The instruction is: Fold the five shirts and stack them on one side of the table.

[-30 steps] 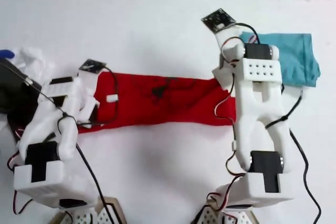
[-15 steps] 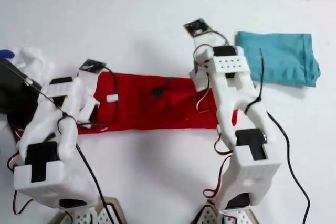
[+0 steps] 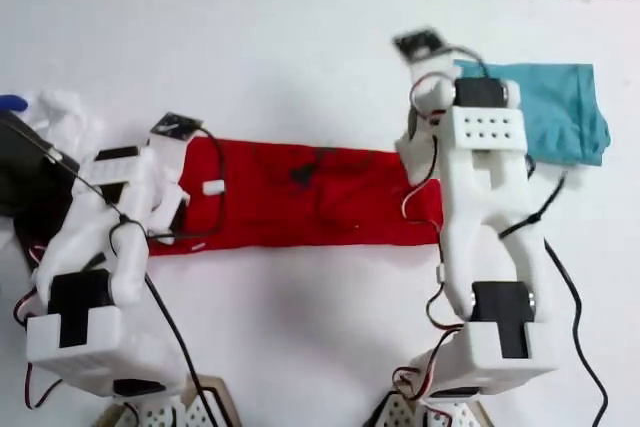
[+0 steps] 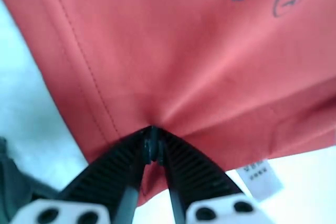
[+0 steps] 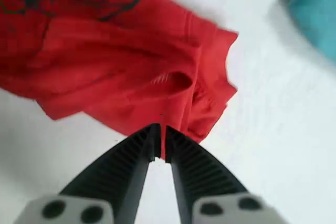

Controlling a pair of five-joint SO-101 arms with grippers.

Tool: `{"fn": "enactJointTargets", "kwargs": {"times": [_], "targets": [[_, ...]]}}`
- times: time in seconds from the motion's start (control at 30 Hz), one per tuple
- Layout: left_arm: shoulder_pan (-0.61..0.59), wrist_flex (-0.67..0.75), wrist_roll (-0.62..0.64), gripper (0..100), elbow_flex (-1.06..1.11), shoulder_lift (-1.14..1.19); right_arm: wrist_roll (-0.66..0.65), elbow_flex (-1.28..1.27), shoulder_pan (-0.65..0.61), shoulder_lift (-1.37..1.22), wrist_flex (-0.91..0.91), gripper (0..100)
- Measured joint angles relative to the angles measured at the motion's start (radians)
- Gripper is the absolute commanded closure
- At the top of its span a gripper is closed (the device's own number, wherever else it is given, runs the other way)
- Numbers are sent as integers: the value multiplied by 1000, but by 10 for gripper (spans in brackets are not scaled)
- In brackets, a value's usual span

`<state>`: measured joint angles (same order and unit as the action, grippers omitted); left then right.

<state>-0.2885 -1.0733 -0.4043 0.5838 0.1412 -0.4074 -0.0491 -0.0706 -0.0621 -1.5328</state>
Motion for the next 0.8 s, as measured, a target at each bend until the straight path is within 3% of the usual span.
{"fn": "enactJointTargets", "kwargs": {"times": [0.27, 0.57, 0.8], "targets": [[0, 0, 0, 975, 0, 0, -270, -377, -44, 95, 115, 980], [0, 0, 0, 975, 0, 0, -229, -465, -117, 164, 356, 980], [0, 0, 0, 975, 0, 0, -190, -448, -207, 38, 516, 980]]}}
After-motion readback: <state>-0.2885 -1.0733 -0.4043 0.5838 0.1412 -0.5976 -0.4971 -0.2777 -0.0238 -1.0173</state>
